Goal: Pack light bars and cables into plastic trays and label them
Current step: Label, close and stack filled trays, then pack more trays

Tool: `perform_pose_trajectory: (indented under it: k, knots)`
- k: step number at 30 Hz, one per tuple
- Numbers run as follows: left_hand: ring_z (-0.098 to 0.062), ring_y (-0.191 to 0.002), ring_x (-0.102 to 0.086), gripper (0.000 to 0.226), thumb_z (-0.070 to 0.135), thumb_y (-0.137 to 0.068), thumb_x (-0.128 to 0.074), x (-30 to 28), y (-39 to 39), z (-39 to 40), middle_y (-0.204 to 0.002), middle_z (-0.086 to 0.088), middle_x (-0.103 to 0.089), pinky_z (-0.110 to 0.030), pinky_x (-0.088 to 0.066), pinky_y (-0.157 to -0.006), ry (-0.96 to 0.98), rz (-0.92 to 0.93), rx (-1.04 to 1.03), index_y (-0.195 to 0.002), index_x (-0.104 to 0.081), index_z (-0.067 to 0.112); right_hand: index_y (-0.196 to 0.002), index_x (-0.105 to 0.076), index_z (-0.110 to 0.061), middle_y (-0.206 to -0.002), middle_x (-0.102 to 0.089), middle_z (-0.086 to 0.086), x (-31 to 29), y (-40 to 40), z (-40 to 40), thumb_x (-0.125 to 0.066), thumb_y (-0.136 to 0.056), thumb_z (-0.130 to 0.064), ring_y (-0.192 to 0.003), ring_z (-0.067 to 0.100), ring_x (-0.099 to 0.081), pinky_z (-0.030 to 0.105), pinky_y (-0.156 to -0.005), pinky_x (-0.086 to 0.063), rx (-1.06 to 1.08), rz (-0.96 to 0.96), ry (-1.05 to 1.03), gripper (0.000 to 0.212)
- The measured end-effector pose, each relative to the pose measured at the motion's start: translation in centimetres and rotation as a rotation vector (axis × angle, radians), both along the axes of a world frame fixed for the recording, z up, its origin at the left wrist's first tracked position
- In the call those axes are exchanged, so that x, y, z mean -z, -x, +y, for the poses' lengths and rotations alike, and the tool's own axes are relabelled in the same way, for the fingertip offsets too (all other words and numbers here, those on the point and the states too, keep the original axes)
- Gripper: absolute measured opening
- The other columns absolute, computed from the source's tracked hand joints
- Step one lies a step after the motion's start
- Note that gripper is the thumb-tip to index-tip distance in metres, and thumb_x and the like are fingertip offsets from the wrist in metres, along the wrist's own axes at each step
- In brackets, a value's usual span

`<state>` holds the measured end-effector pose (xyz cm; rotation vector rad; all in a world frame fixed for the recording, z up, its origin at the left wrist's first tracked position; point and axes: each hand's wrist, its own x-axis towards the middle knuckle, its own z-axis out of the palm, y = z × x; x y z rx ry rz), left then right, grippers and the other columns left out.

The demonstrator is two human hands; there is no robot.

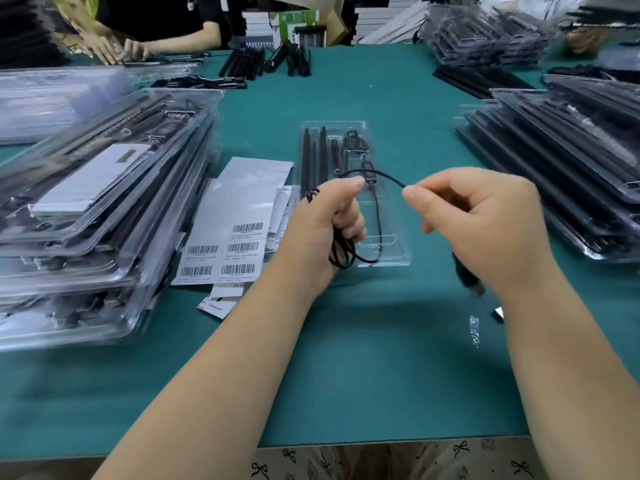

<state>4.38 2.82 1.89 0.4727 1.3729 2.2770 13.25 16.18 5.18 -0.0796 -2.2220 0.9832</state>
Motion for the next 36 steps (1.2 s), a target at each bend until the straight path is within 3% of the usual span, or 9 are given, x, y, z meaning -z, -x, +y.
perform_pose_trajectory:
  k: [2,6,9,14,20,22,26,29,36]
  knots:
    - [-0.016,-0.048,-0.028,0.038,0.041,-0.064,-0.069,0.1,-0.1,0.2,-0.049,0.006,-0.028,-0.028,-0.030,-0.055,0.048,0.078,0.024,-0.058,-0.036,0.023,-0.068,-0.067,-0.034,-0.057,-0.062,-0.011,0.3,0.1,-1.1,-0.068,-0.082,-0.027,-0.045,-0.001,-0.050,0.007,-0.050,-0.034,-0.107,-0.063,0.106,0.016]
    - [-0.021,-0.043,-0.044,0.020,0.038,-0.071,-0.068,0.1,-0.6,0.4,-0.052,-0.002,-0.049,-0.025,-0.036,-0.048,0.133,0.186,0.028,-0.071,-0.062,0.019,-0.065,-0.066,-0.028,-0.050,-0.060,-0.012,1.4,0.8,-3.1,-0.067,-0.085,-0.019,-0.038,0.003,-0.049,0.010,-0.047,-0.037,-0.236,-0.196,0.189,0.021]
    - [-0.019,-0.043,-0.045,0.014,0.030,-0.075,-0.063,0.1,-0.5,0.4,-0.058,0.000,-0.050,-0.023,-0.037,-0.040,0.168,0.048,-0.059,-0.069,-0.065,0.018,-0.060,-0.061,-0.024,-0.050,-0.062,-0.009,1.6,1.3,-3.0,-0.067,-0.083,-0.027,-0.036,0.005,-0.045,0.011,-0.045,-0.037,-0.267,-0.356,0.170,0.024]
    - [-0.011,-0.045,-0.051,0.024,0.028,-0.100,-0.045,0.0,0.5,0.2,-0.050,0.006,-0.047,-0.021,-0.046,-0.048,-0.139,-0.393,-0.074,-0.081,-0.052,0.015,-0.063,-0.063,-0.020,-0.065,-0.069,0.003,1.1,1.1,-1.2,-0.070,-0.076,-0.039,-0.043,0.007,-0.047,0.019,-0.049,-0.039,-0.374,-0.734,0.060,0.024]
    - [-0.007,-0.036,-0.025,0.040,0.045,-0.094,-0.053,-0.3,0.5,0.0,-0.046,0.009,-0.024,-0.018,-0.029,-0.040,-0.195,-0.432,-0.065,-0.064,-0.043,0.021,-0.074,-0.068,-0.027,-0.069,-0.068,0.002,0.6,0.6,1.1,-0.068,-0.075,-0.040,-0.053,0.005,-0.054,0.023,-0.061,-0.045,-0.497,-0.978,-0.059,0.012]
    - [-0.008,-0.036,-0.020,0.046,0.047,-0.092,-0.054,-0.4,0.4,-0.1,-0.045,0.009,-0.019,-0.019,-0.024,-0.040,-0.138,-0.350,-0.046,-0.056,-0.037,0.023,-0.079,-0.069,-0.028,-0.076,-0.071,0.000,0.5,0.3,2.0,-0.070,-0.073,-0.031,-0.058,0.004,-0.057,0.029,-0.068,-0.048,-0.497,-0.959,0.032,0.006]
    - [-0.011,-0.037,-0.016,0.048,0.038,-0.085,-0.062,-0.1,-0.2,0.3,-0.043,0.008,-0.019,-0.019,-0.020,-0.042,0.063,-0.040,0.016,-0.057,-0.025,0.025,-0.073,-0.072,-0.027,-0.058,-0.059,-0.014,0.4,0.8,3.0,-0.072,-0.074,-0.012,-0.053,-0.003,-0.049,0.012,-0.055,-0.043,-0.330,-0.588,0.264,0.015]
    - [-0.011,-0.040,-0.018,0.038,0.036,-0.079,-0.066,0.2,-0.7,0.8,-0.048,0.006,-0.026,-0.017,-0.020,-0.042,0.197,0.154,0.006,-0.060,-0.038,0.019,-0.077,-0.067,-0.021,-0.063,-0.065,-0.011,0.7,1.3,2.0,-0.072,-0.075,-0.004,-0.057,0.002,-0.055,0.014,-0.055,-0.047,-0.298,-0.350,0.558,0.018]
    - [-0.010,-0.042,-0.031,0.036,0.031,-0.068,-0.076,0.5,-0.6,0.8,-0.054,0.005,-0.037,-0.018,-0.028,-0.041,0.230,0.172,-0.124,-0.062,-0.042,0.023,-0.075,-0.066,-0.013,-0.066,-0.067,0.000,1.1,1.8,0.2,-0.057,-0.082,0.009,-0.058,0.012,-0.061,0.024,-0.060,-0.053,-0.437,-0.303,0.820,0.025]
